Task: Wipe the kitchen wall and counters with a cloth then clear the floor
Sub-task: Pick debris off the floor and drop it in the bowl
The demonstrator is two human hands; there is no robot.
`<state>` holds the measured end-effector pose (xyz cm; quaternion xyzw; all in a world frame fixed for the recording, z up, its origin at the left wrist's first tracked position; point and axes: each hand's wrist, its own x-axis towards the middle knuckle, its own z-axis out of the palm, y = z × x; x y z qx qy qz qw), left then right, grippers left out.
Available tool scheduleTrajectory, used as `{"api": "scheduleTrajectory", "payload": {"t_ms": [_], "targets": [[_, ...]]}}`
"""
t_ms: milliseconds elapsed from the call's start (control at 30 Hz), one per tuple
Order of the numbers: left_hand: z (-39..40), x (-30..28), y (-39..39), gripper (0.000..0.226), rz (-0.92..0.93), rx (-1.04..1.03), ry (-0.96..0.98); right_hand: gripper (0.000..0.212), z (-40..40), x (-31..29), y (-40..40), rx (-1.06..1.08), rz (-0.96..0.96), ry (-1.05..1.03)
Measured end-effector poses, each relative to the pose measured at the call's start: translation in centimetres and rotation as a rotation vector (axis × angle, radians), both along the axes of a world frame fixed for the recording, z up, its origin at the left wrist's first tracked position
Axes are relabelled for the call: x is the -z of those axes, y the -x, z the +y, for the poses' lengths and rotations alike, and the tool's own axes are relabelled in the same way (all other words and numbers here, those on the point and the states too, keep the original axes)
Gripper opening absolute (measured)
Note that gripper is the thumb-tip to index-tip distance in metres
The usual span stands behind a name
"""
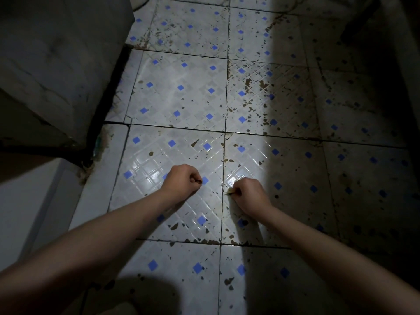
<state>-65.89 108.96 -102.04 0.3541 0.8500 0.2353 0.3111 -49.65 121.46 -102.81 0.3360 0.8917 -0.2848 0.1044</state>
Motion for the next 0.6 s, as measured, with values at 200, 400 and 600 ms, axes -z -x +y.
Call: {"api": "scheduleTrajectory", "payload": {"t_ms": [200, 400, 600], "targets": [[-0.1, -0.1, 0.0, 0.007, -0.002, 0.007, 0.003, 0.012, -0.1, 0.0, 0.1, 0.013, 0.022, 0.028], [0.3, -0.5, 0.4, 0.006, 0.007, 0.009, -0.018, 0.01, 2.0, -1.6, 0.0, 0.138, 0.076, 0.026], [0.7, -2.3, 1.3, 0.008, 0.003, 0.023, -0.004, 0.008, 2.6, -3.8, 0.5, 0.142, 0.06, 0.045]]}}
